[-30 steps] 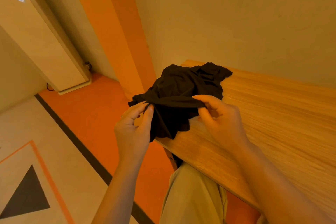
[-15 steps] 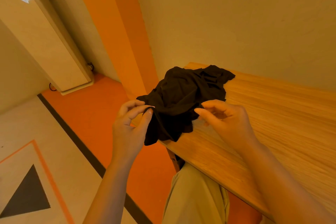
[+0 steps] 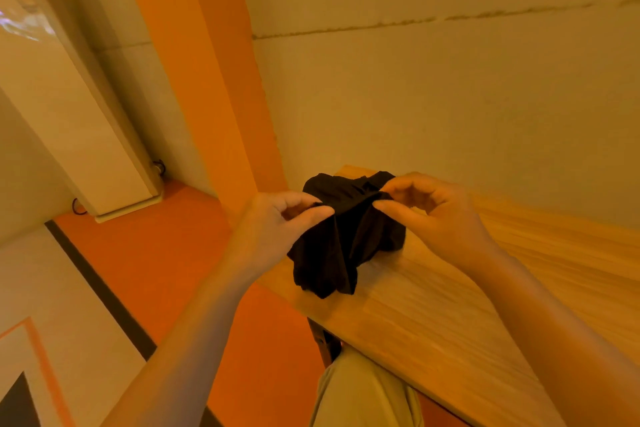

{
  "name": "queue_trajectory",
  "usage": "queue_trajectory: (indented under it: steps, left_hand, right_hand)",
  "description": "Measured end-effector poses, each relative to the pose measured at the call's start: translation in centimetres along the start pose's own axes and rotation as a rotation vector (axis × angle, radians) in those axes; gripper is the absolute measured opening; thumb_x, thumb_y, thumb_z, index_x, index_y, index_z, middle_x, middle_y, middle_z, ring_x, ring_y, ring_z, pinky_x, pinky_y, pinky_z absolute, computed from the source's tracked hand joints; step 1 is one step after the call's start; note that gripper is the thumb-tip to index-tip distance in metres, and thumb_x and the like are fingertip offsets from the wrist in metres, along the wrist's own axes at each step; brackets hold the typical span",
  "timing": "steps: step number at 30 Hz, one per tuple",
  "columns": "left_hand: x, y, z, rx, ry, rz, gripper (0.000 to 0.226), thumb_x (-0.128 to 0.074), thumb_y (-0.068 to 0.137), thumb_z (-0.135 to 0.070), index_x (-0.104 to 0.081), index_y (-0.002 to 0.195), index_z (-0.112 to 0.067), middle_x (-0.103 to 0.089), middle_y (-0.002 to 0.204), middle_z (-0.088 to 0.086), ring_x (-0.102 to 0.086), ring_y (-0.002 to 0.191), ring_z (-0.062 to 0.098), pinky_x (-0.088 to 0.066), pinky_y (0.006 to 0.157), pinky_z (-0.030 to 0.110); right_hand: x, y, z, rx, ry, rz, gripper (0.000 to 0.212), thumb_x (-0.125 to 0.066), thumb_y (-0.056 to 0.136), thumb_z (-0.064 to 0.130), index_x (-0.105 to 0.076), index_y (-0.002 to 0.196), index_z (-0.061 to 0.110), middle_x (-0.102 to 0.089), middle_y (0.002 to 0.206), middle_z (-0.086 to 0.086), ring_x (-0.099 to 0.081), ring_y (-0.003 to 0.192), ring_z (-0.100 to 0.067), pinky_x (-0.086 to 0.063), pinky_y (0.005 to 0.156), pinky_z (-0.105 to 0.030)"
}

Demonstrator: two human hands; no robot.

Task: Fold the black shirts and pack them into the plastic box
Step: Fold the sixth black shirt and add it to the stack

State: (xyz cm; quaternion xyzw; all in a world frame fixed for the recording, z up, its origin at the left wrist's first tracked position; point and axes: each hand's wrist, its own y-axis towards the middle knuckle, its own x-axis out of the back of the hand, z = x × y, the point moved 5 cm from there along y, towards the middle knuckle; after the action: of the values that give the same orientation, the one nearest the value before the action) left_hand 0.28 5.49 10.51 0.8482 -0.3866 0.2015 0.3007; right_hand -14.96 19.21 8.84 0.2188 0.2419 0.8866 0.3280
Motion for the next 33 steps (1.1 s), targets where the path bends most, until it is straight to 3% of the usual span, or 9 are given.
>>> queue_trajectory:
  steps: [4,8,12,17,21,24,28,33]
  left_hand:
    - [-1.0,1.8,-2.3,0.014,0.074,0.207,0.015,-0.057,0.095,-0.020,-0.071,0.100,-0.019,-0.057,0.051,-0.028,-0.052,0.048,-0.012,-0.037,0.048,0.006]
    - [-1.7,3.1,-3.2,0.051,0.068,0.269,0.017,-0.059,0.094,-0.022,-0.074,0.102,-0.022,-0.065,0.072,-0.015,-0.055,0.056,-0.004,-0.042,0.057,0.008]
    - [-2.5,3.7,-3.8,0.078,-0.036,0.178,0.011,-0.068,0.088,-0.022,-0.075,0.096,-0.019,-0.072,0.079,0.002,-0.058,0.057,0.003,-0.048,0.060,0.012]
    - [-3.5,3.3,-4.2,0.080,-0.043,0.114,0.014,-0.072,0.084,-0.024,-0.075,0.094,-0.016,-0.069,0.069,-0.001,-0.060,0.054,0.006,-0.049,0.059,0.013]
    - [-3.0,2.7,-3.6,0.118,-0.138,0.087,0.013,-0.072,0.084,-0.018,-0.074,0.096,-0.011,-0.073,0.077,0.003,-0.068,0.061,0.009,-0.053,0.066,0.015]
    - [-2.0,2.1,-2.5,0.131,-0.092,0.046,0.008,-0.069,0.087,-0.010,-0.073,0.093,-0.011,-0.072,0.077,0.002,-0.070,0.068,0.010,-0.053,0.068,0.012]
    - [-0.6,1.2,-0.5,0.113,0.080,-0.010,0.010,-0.066,0.090,-0.009,-0.072,0.093,-0.015,-0.068,0.069,-0.004,-0.067,0.063,0.003,-0.045,0.058,0.004]
    - [1.7,2.4,1.7,0.163,0.205,-0.116,0.006,-0.061,0.094,-0.021,-0.066,0.094,-0.018,-0.066,0.063,-0.001,-0.061,0.046,0.006,-0.045,0.046,0.010]
  right_hand:
    - [1.1,0.8,1.1,-0.042,-0.062,0.063,0.011,-0.069,0.082,0.022,-0.070,0.092,0.028,-0.070,0.084,0.018,-0.066,0.082,-0.001,-0.049,0.075,-0.013]
    - [2.0,0.8,1.5,-0.121,-0.075,0.114,0.011,-0.068,0.084,0.018,-0.072,0.094,0.022,-0.073,0.087,0.009,-0.068,0.085,-0.006,-0.053,0.077,-0.018]
    - [1.8,-0.1,0.8,-0.241,-0.027,0.137,0.017,-0.071,0.082,0.018,-0.071,0.099,0.018,-0.073,0.086,0.004,-0.069,0.085,-0.004,-0.052,0.075,-0.016]
    - [0.6,-0.9,0.0,-0.320,-0.052,0.040,0.016,-0.074,0.079,0.024,-0.069,0.094,0.028,-0.073,0.087,0.008,-0.067,0.082,-0.001,-0.052,0.073,-0.013]
    - [0.3,-0.9,-0.3,-0.316,-0.055,-0.036,0.007,-0.071,0.084,0.021,-0.070,0.082,0.027,-0.069,0.069,0.007,-0.062,0.064,-0.007,-0.048,0.061,-0.016]
    - [0.5,-0.9,-0.9,-0.302,-0.062,-0.080,0.007,-0.067,0.087,0.018,-0.070,0.084,0.023,-0.055,0.052,0.013,-0.051,0.056,-0.005,-0.046,0.062,-0.017]
    - [1.1,-1.0,-1.0,-0.267,-0.046,-0.111,0.007,-0.068,0.086,0.020,-0.072,0.088,0.026,-0.071,0.074,0.001,-0.067,0.074,-0.011,-0.053,0.074,-0.019]
    - [3.1,0.7,-0.5,-0.244,-0.165,-0.052,0.009,-0.070,0.084,0.020,-0.070,0.090,0.027,-0.071,0.088,0.009,-0.067,0.083,-0.001,-0.051,0.077,-0.012]
